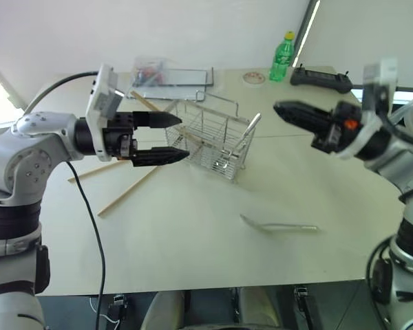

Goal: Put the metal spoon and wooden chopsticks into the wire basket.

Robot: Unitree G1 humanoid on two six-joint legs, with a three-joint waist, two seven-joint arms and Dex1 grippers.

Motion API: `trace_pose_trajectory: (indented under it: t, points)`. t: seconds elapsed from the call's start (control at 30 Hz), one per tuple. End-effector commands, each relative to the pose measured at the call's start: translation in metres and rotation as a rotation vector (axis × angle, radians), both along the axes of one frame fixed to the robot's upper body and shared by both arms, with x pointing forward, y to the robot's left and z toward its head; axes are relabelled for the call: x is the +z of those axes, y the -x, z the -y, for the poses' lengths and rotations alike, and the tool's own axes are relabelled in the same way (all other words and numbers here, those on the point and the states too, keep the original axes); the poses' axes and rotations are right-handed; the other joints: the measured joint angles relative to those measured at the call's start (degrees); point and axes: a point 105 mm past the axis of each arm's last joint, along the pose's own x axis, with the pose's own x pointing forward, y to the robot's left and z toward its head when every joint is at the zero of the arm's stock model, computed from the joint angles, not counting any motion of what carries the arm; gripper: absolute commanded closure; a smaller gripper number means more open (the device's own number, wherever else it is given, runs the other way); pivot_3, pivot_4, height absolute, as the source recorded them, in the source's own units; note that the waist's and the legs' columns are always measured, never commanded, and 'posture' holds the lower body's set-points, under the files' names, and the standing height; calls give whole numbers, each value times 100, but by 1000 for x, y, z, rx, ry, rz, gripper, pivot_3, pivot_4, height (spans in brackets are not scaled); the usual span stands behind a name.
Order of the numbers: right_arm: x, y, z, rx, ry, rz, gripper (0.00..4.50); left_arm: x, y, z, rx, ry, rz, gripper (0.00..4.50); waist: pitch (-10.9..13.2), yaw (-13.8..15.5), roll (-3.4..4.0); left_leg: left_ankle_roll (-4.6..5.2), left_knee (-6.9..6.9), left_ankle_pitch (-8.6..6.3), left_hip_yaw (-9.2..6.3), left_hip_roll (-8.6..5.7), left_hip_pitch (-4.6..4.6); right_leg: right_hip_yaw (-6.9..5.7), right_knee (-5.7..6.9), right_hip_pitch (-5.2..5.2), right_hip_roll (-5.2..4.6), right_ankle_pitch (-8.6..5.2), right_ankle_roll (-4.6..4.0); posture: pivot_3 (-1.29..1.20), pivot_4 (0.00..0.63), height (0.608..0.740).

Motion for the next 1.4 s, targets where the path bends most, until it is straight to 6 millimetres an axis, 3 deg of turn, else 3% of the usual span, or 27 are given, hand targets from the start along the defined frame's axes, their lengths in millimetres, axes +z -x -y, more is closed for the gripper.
trace_pose_trajectory:
  t: [0.03,0.17,0.33,0.47,0.6,0.8,1.0,1.17,1.37,1.4]
  points:
    - [-19,-1,5,-47,100,-16,4413,15,2,-1,-3,21,63,0,-3,64,-6,0,0,-1,0,-1,-4,-3,-1,-1,0,2,3,0,150,725]
    - [-70,0,33,-78,330,-81,4413,17,-1,-4,-2,13,68,0,-3,112,-6,6,6,-4,17,-15,-46,-6,-8,-27,-5,11,25,0,150,725]
    - [-104,26,63,-28,503,-129,4413,17,-1,-5,-5,15,65,0,-2,60,-4,6,7,-4,31,-13,-54,-5,-5,-43,2,17,36,0,150,725]
    - [-111,35,76,-71,479,-188,4413,12,4,-5,-14,11,36,0,-1,-16,-5,4,9,-2,35,0,-40,-4,-2,-33,10,18,31,0,150,725]
    - [-118,39,73,-82,465,-195,4413,6,3,-4,-8,10,20,0,0,-39,-6,3,11,-2,40,9,12,0,-4,16,5,-1,16,0,150,725]
    - [-119,31,69,-132,422,-183,4413,8,1,3,-8,20,49,0,0,-20,-7,3,11,-2,26,9,2,1,-7,8,-1,7,2,0,150,725]
    - [-126,61,77,-25,545,-235,4413,5,7,2,-44,-23,13,0,1,57,-5,7,0,-5,27,1,-8,0,-9,1,-3,2,19,0,150,725]
    - [-153,101,79,164,716,-320,4413,-8,17,3,-95,-87,-36,0,2,98,-10,9,3,-7,36,3,-3,-3,-10,8,0,-2,19,0,150,725]
    - [-163,106,73,245,752,-318,4413,-34,49,1,-235,-253,-101,0,6,43,-16,8,12,-6,66,17,9,4,-13,13,-5,-11,27,0,150,725]
    - [-164,104,70,247,746,-311,4184,-39,55,1,-261,-287,-107,0,6,44,-15,8,12,-7,72,24,12,4,-14,13,-4,-11,26,0,150,725]
